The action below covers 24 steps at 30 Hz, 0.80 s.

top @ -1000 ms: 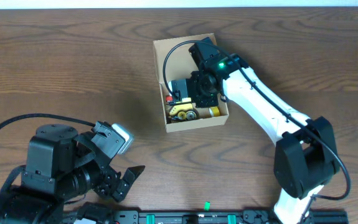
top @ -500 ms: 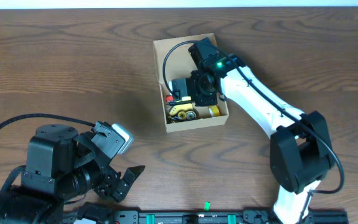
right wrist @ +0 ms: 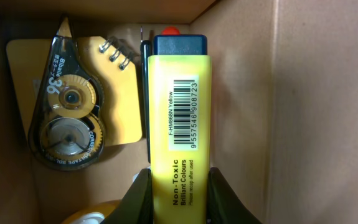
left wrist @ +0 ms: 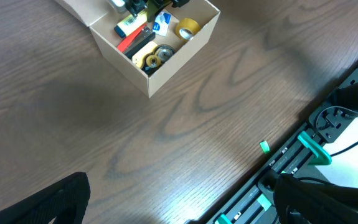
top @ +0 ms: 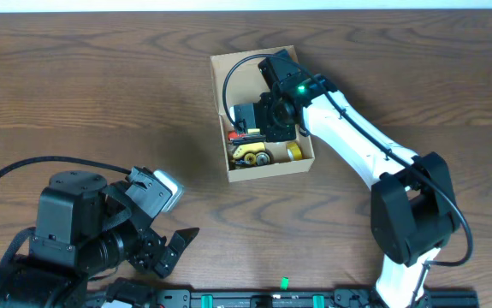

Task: Pack container
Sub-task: 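Lower the yellow highlighter into the box beside the stapler, then open the right gripper and lift it out toward the back right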

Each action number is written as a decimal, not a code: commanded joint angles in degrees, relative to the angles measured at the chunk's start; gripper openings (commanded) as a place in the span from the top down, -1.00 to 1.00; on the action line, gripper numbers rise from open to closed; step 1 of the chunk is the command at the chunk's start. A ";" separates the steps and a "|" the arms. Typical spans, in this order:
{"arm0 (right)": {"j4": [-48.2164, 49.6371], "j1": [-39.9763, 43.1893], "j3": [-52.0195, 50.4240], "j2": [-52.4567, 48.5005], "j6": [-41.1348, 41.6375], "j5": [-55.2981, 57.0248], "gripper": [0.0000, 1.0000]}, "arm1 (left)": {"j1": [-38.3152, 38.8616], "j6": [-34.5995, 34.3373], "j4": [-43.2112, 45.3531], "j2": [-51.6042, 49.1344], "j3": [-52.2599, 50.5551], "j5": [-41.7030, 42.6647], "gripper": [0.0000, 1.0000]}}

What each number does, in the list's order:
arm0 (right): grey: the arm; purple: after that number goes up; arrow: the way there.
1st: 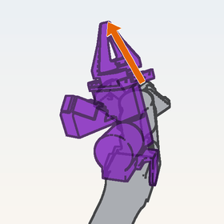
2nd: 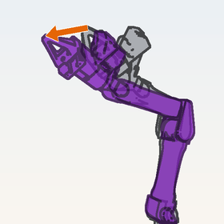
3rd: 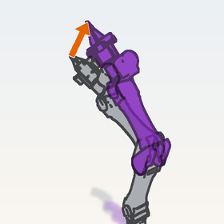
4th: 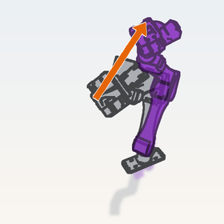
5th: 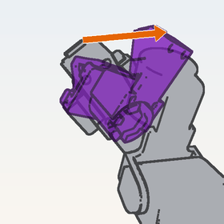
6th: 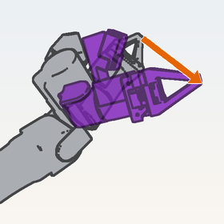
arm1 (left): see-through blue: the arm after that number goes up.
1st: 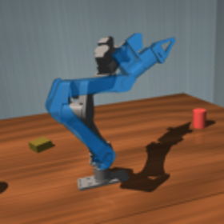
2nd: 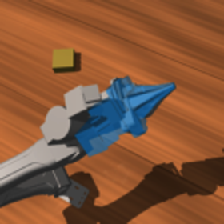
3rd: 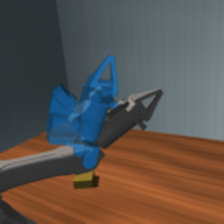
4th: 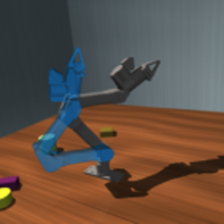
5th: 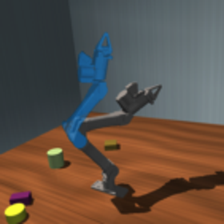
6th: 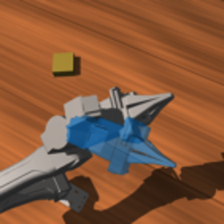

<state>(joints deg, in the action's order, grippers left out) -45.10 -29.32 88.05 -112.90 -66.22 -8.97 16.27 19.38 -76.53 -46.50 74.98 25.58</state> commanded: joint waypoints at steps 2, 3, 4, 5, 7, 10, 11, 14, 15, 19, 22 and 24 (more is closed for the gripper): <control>0.13 0.20 -0.22 -0.28 -0.24 -0.26 0.98 | -0.13 0.35 -0.15 0.07 0.94 0.85 -0.91; 0.17 0.20 -0.22 -0.28 -0.24 -0.26 0.97 | -0.13 0.35 -0.15 0.07 0.94 0.83 -0.90; 0.22 0.20 -0.22 -0.28 -0.24 -0.26 0.98 | -0.13 0.35 -0.15 0.07 0.94 0.85 -0.91; 0.37 0.22 -0.22 -0.28 -0.02 -0.26 0.97 | -0.13 0.35 -0.15 0.07 0.94 0.85 -0.91; 0.59 0.22 -0.22 -0.28 0.66 -0.28 0.88 | -0.13 0.35 -0.15 0.07 0.94 0.83 -0.90; 0.59 0.22 -0.22 -0.28 1.05 -0.28 0.60 | -0.13 0.35 -0.15 0.07 0.94 0.85 -0.90; 0.59 0.22 -0.22 -0.28 1.05 -0.28 0.51 | -0.13 0.37 -0.15 0.07 0.94 0.85 -0.90; 0.59 0.20 -0.22 -0.28 1.05 -0.28 0.30 | -0.13 0.35 -0.15 0.07 0.94 0.85 -0.91; 0.59 0.20 -0.22 -0.28 1.05 -0.28 0.24 | -0.13 0.35 -0.15 0.07 0.94 0.83 -0.90; 0.59 0.20 -0.22 -0.26 1.05 -0.28 0.09 | -0.13 0.35 -0.15 0.07 0.94 0.85 -0.90; 0.59 0.20 -0.22 -0.28 1.05 -0.28 0.08 | -0.13 0.35 -0.15 0.07 0.94 0.85 -0.91; 0.59 0.20 -0.22 -0.28 1.05 -0.28 0.08 | -0.13 0.35 -0.15 0.07 0.94 0.85 -0.91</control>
<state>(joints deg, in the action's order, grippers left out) -44.58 -29.32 88.03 -112.90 -65.23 -8.95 16.27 19.38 -76.53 -46.50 74.98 25.58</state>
